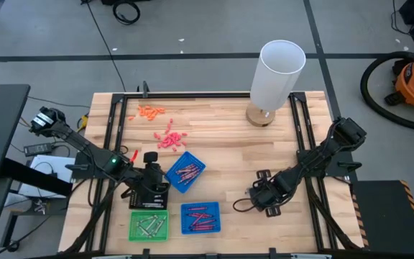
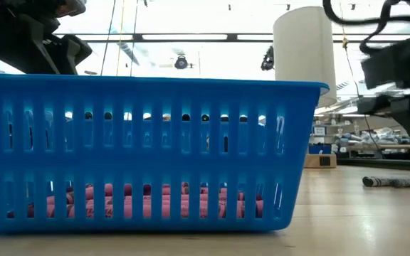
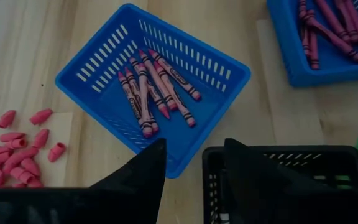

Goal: Sort crayons
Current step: Put the white crayon into the green bin

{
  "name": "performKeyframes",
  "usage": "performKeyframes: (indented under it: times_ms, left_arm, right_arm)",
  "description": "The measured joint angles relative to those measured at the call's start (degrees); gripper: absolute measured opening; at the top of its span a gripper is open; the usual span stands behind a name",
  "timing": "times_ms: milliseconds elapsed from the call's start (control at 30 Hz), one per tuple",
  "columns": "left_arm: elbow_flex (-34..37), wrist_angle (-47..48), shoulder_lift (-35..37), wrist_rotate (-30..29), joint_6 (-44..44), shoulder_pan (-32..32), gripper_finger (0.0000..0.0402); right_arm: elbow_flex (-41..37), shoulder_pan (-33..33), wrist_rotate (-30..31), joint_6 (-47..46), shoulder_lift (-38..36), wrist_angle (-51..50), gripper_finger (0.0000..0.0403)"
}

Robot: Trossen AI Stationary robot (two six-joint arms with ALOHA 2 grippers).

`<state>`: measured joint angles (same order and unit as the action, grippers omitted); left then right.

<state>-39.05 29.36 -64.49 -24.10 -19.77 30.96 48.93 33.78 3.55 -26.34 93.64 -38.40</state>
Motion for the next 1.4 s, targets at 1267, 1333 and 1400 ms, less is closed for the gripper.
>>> performKeyframes:
  times_ms: [1267, 1333, 1400]
  left_arm:
    - [0.0, -2.38, 0.0, -0.98, -0.03, 0.0, 0.0174]
    - [0.0, -2.99, 0.0, -3.15, 0.15, 0.02, 0.0176]
    - [0.0, -3.88, 0.0, -4.07, 1.35, 0.0, 0.0182]
  right_arm:
    - [3.52, -1.74, 1.7, 5.73, 0.16, 0.98, 0.0029]
    - [4.7, -2.39, 4.31, 7.09, 0.14, 1.06, 0.003]
    - [5.51, -3.12, 6.91, 8.43, 0.14, 1.05, 0.003]
